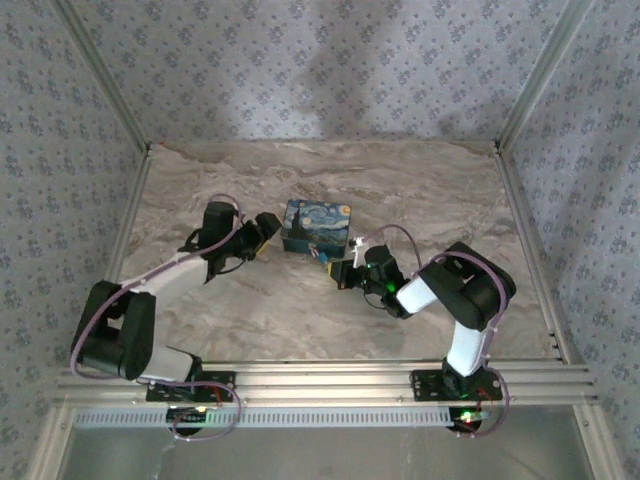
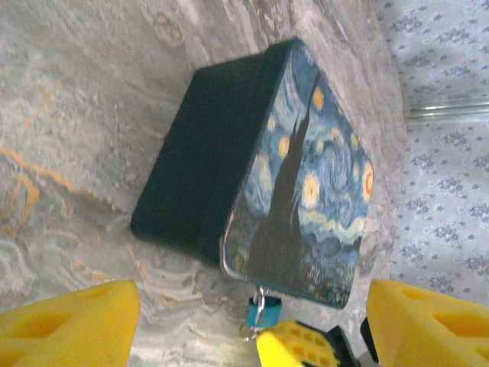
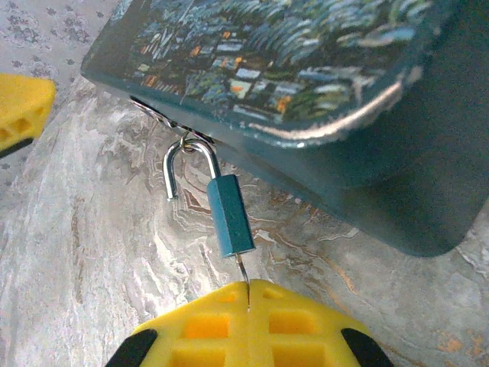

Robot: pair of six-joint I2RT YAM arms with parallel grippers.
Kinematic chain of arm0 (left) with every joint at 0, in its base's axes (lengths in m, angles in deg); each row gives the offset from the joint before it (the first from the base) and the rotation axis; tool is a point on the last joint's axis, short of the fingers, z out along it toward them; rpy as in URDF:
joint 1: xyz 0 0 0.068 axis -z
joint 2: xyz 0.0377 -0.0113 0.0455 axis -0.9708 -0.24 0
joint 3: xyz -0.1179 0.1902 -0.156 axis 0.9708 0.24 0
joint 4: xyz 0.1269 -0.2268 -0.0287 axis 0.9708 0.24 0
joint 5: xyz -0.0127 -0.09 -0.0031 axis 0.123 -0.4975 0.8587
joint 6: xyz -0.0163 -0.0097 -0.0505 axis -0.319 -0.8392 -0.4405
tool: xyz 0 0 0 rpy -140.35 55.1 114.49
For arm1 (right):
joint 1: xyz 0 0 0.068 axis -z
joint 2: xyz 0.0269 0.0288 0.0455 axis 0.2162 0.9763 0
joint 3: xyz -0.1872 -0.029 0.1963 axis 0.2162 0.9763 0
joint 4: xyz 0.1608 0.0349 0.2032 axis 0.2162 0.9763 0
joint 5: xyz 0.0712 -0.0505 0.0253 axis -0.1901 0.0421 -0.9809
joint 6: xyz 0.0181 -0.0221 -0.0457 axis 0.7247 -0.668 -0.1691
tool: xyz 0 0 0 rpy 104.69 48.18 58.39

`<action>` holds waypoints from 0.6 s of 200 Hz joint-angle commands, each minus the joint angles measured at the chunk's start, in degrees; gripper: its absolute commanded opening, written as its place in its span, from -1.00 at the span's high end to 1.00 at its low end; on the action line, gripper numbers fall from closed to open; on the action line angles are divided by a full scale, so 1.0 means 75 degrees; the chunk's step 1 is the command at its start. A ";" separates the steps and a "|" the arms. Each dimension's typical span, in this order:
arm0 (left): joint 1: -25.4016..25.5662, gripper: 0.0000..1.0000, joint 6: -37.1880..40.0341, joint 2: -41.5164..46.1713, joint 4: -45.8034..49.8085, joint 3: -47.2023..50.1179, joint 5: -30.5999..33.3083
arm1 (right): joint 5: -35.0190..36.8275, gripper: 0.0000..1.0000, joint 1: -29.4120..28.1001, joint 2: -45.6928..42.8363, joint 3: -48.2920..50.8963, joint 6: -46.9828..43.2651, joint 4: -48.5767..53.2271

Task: Unlock the padlock with the key

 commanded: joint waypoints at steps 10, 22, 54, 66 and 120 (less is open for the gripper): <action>-0.0153 -0.56 0.0805 -0.0537 0.0469 -0.0732 -0.0494 | -0.0166 0.90 0.0080 0.0142 -0.0140 0.0199 0.0122; -0.0155 -0.56 0.0978 -0.0843 0.0541 -0.1009 -0.0645 | -0.0178 0.85 0.0090 0.0113 -0.0143 0.0161 0.0170; -0.0154 -0.56 0.1213 -0.1646 0.0605 -0.1629 -0.1067 | -0.0075 0.64 0.0152 -0.0173 -0.0031 -0.0029 0.0444; -0.0153 -0.55 0.1268 -0.1850 0.0629 -0.1762 -0.1086 | -0.0036 0.57 0.0182 -0.0349 0.0013 -0.0176 0.0604; -0.0041 -0.42 0.1377 -0.2272 0.0594 -0.1743 -0.1105 | -0.0518 0.32 0.0340 -0.0894 -0.0049 -0.0548 0.0774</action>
